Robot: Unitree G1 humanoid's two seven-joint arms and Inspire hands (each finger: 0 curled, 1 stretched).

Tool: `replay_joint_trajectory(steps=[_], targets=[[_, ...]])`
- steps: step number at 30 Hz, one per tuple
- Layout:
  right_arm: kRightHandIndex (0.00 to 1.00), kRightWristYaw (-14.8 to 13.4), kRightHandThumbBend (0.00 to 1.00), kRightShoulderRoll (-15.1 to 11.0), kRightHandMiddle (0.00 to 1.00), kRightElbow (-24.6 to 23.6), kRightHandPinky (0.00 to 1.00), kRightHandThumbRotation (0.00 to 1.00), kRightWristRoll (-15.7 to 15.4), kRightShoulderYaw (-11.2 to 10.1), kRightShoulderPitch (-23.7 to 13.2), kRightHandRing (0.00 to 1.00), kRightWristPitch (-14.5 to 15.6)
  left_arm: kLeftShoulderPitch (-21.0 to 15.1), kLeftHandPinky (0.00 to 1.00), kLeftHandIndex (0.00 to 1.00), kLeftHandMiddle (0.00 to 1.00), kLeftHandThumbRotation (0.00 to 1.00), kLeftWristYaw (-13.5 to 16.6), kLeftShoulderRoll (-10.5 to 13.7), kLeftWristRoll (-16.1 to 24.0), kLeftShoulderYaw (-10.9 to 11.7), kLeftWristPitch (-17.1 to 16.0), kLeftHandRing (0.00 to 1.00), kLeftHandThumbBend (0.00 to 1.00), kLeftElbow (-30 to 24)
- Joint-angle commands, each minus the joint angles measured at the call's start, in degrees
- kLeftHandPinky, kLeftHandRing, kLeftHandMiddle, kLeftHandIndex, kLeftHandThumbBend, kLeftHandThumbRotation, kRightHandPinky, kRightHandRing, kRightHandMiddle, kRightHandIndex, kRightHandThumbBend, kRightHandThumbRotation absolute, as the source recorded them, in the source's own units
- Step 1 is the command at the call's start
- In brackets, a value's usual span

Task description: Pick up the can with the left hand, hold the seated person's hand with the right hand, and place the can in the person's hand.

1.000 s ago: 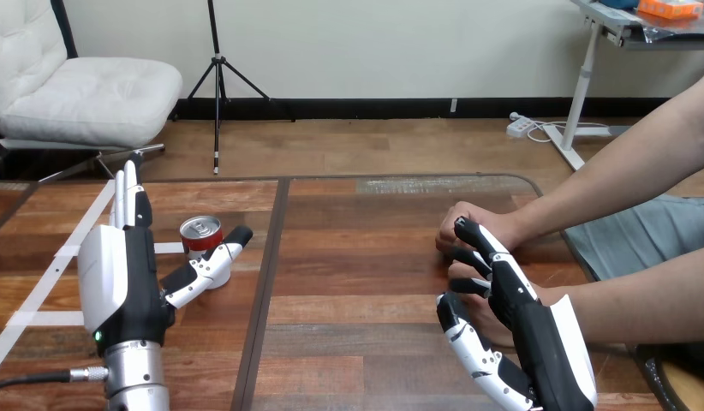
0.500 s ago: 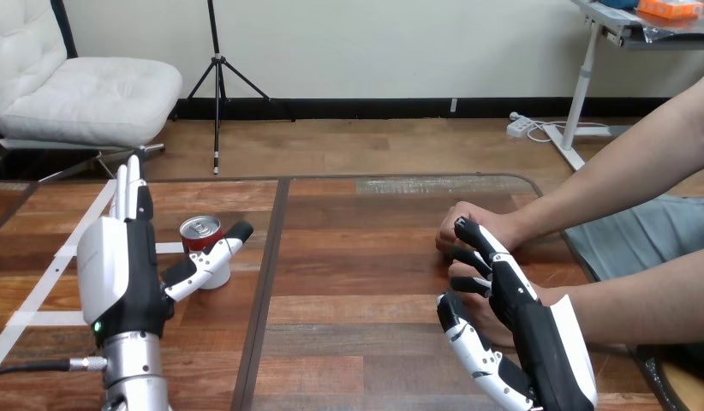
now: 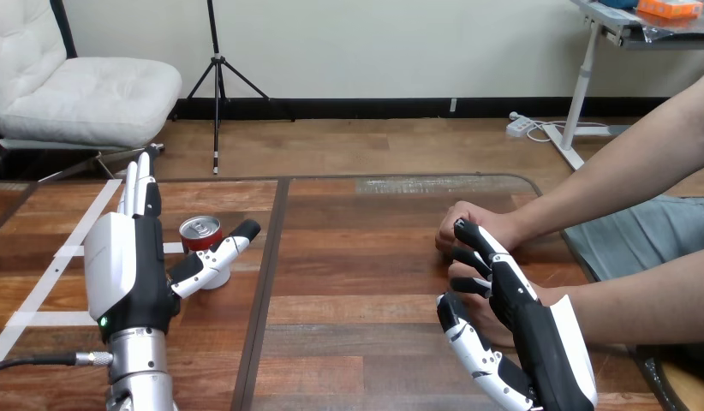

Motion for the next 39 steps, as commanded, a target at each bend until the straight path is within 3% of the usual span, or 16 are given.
replay_joint_trajectory(steps=[1,12,31,39], targets=[[0.90,0.1,0.37,-0.6,0.92,-2.7,0.75,0.55,-0.3,-0.7,-2.8,0.88,-0.1,-4.6,0.80,0.97,0.97,0.61,0.9,1.3,0.3,-0.7,0.8,0.93,0.94,0.1],[0.90,0.1,0.37,-0.7,0.92,-2.5,0.77,0.56,-0.4,-0.6,-2.9,0.88,0.0,-4.8,0.79,0.96,0.96,0.62,-1.2,1.9,0.3,-1.2,3.0,0.92,0.93,-0.8],[0.89,-0.3,0.37,-0.6,0.91,-2.6,0.78,0.57,-1.5,-0.7,-2.9,0.88,0.2,-6.0,0.77,0.95,0.95,0.61,-9.2,3.7,-0.1,-1.3,9.3,0.90,0.92,-3.6],[0.89,-0.4,0.37,-0.6,0.92,-2.5,0.79,0.59,-1.8,-0.7,-2.9,0.89,0.2,-6.9,0.74,0.94,0.95,0.60,-11.1,4.7,0.1,-1.7,10.6,0.88,0.93,-3.6]])
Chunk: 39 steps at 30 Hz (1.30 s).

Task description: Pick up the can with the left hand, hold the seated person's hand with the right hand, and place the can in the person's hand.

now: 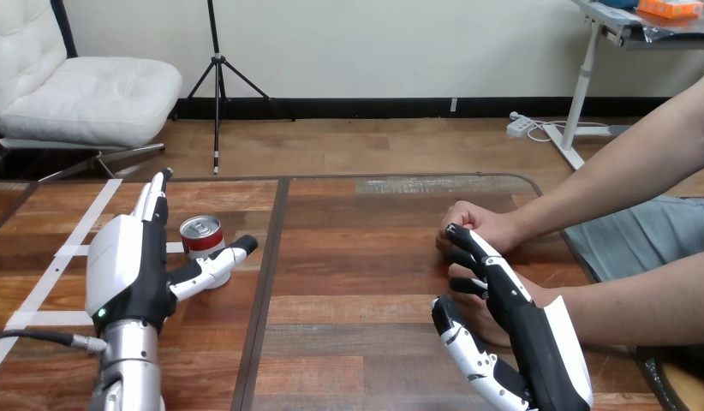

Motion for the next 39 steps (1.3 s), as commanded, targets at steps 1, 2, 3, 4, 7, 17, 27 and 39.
replay_joint_trajectory(steps=[1,2,3,4,7,17,27,39], targets=[[0.89,-0.6,0.37,-0.4,0.92,-2.5,0.79,0.59,-0.4,-0.7,-2.9,0.89,-0.3,-5.4,0.74,0.94,0.95,0.60,-1.0,2.3,0.3,-1.1,0.5,0.88,0.93,-3.1],[0.89,-0.6,0.37,-0.4,0.92,-2.5,0.79,0.59,-0.4,-0.7,-2.9,0.89,-0.3,-5.5,0.74,0.94,0.95,0.60,-1.1,2.4,0.4,-1.1,0.6,0.88,0.93,-3.1],[0.89,-0.6,0.37,-0.4,0.92,-2.5,0.79,0.59,-0.5,-0.7,-2.9,0.89,-0.3,-5.7,0.74,0.94,0.94,0.60,-1.5,2.5,0.3,-1.1,0.8,0.88,0.93,-3.0],[0.89,-0.6,0.37,-0.4,0.91,-2.5,0.79,0.60,-0.5,-0.7,-2.9,0.89,-0.3,-5.8,0.74,0.94,0.94,0.60,-1.8,2.6,0.3,-1.1,0.9,0.88,0.93,-2.9],[0.89,-0.6,0.37,-0.3,0.91,-2.5,0.79,0.60,-0.5,-0.7,-2.9,0.89,-0.3,-6.2,0.74,0.94,0.94,0.60,-2.5,2.9,0.2,-1.2,1.2,0.88,0.93,-2.7],[0.88,-0.9,0.37,-0.4,0.91,-2.3,0.79,0.61,-1.0,-0.8,-3.0,0.89,-0.3,-7.8,0.76,0.94,0.94,0.60,-4.9,3.5,-0.5,-1.6,2.4,0.88,0.93,-1.5],[0.89,-1.1,0.37,-0.4,0.92,-2.0,0.80,0.62,-1.4,-0.8,-3.1,0.89,-0.5,-10.0,0.77,0.94,0.94,0.59,-5.3,4.2,-0.4,-2.1,1.8,0.88,0.93,1.5],[0.88,-1.2,0.38,-0.3,0.91,-1.8,0.80,0.62,-1.2,-0.8,-3.0,0.89,-0.6,-12.2,0.80,0.97,0.95,0.60,-4.2,4.6,-0.1,-2.8,0.8,0.91,0.92,5.1]])
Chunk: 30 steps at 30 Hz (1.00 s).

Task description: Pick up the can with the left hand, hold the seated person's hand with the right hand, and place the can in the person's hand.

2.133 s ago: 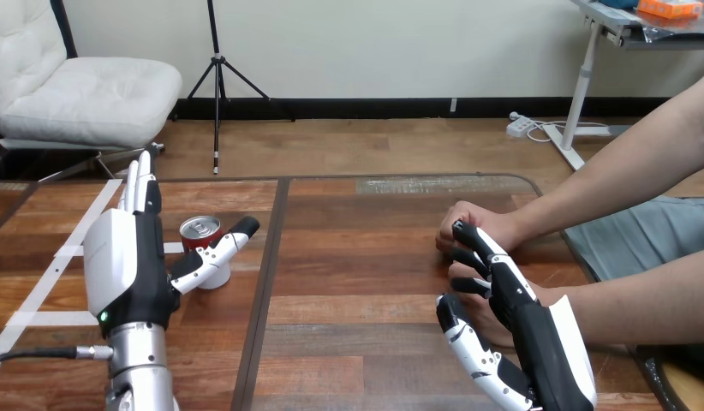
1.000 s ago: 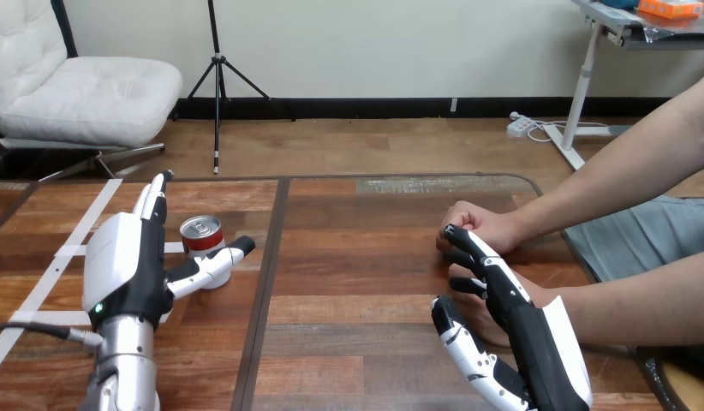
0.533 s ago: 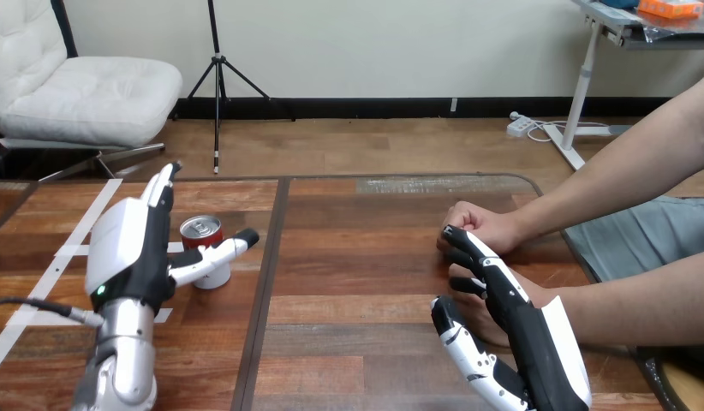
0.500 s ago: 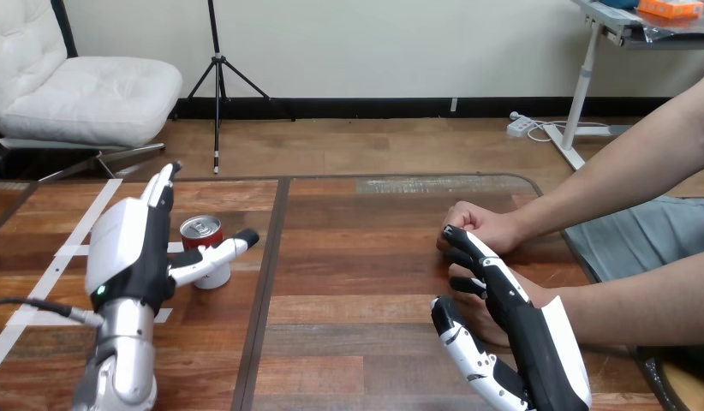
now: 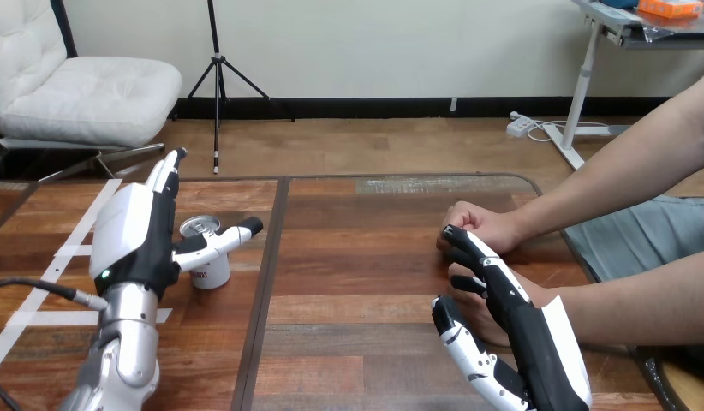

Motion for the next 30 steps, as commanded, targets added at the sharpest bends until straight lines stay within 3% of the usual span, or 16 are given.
replay_joint_trajectory(steps=[1,30], targets=[[0.88,-0.9,0.38,-0.3,0.91,-1.8,0.80,0.62,-0.3,-0.8,-3.0,0.89,-0.6,-5.1,0.80,0.97,0.95,0.60,1.3,2.0,0.1,-1.0,-1.5,0.91,0.92,1.8],[0.88,-1.0,0.39,-0.5,0.91,-2.0,0.81,0.66,-0.6,-0.7,-2.7,0.89,-0.2,-7.6,0.80,0.96,0.95,0.64,1.8,2.0,-0.8,-2.2,-2.1,0.91,0.93,6.5]])
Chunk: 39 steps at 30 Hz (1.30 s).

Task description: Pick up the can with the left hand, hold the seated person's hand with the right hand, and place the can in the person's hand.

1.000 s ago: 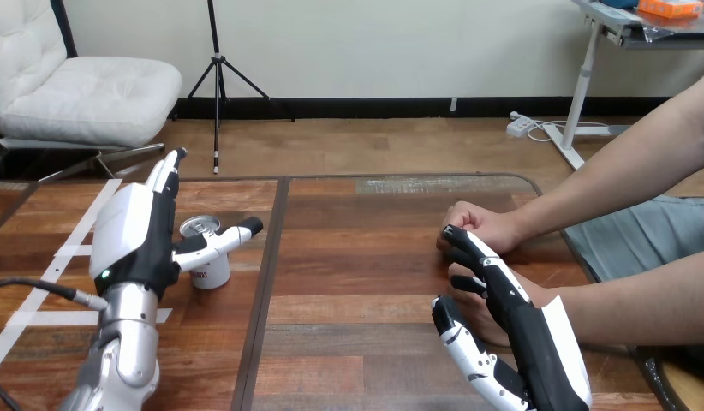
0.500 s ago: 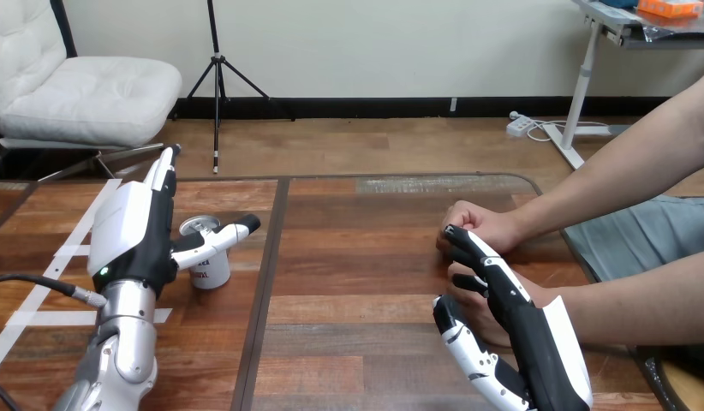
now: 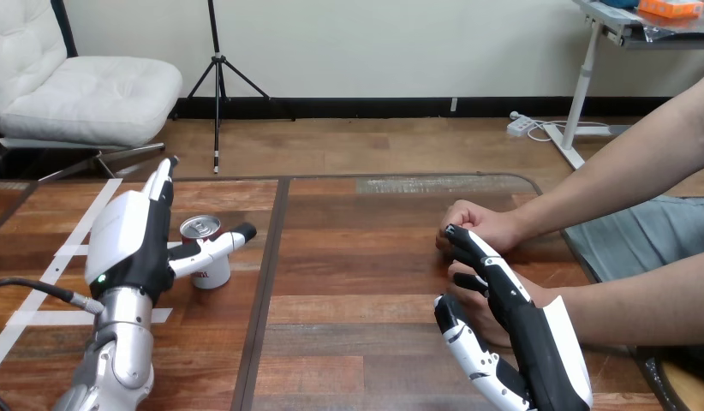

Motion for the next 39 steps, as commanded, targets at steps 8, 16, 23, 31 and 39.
replay_joint_trajectory(steps=[8,16,23,31,39], targets=[[0.88,-0.5,0.39,-0.5,0.91,-2.3,0.81,0.66,-0.4,-0.7,-2.6,0.89,0.0,-6.1,0.80,0.95,0.95,0.64,0.5,0.9,-0.7,-0.8,-1.0,0.90,0.93,0.8],[0.88,-0.3,0.40,-0.5,0.91,-2.8,0.81,0.67,-0.5,-0.6,-2.4,0.89,0.7,-6.5,0.79,0.95,0.94,0.64,-0.5,0.8,-1.6,-0.6,-0.8,0.90,0.94,1.4],[0.88,0.0,0.40,-0.6,0.91,-2.7,0.81,0.67,0.0,-0.4,-2.4,0.89,0.7,-6.9,0.79,0.94,0.94,0.63,-2.0,0.6,-3.2,-0.3,-0.7,0.89,0.95,1.9],[0.88,0.0,0.40,-0.7,0.91,-2.5,0.81,0.67,0.1,-0.5,-2.4,0.89,0.4,-7.3,0.77,0.94,0.93,0.62,-3.2,0.2,-4.7,-0.1,-0.7,0.88,0.95,2.6],[0.88,-0.1,0.39,-0.8,0.91,-2.5,0.81,0.66,0.0,-0.5,-2.4,0.89,0.4,-7.7,0.75,0.92,0.92,0.59,-3.8,-0.2,-6.6,0.3,-1.8,0.87,0.94,3.4]])
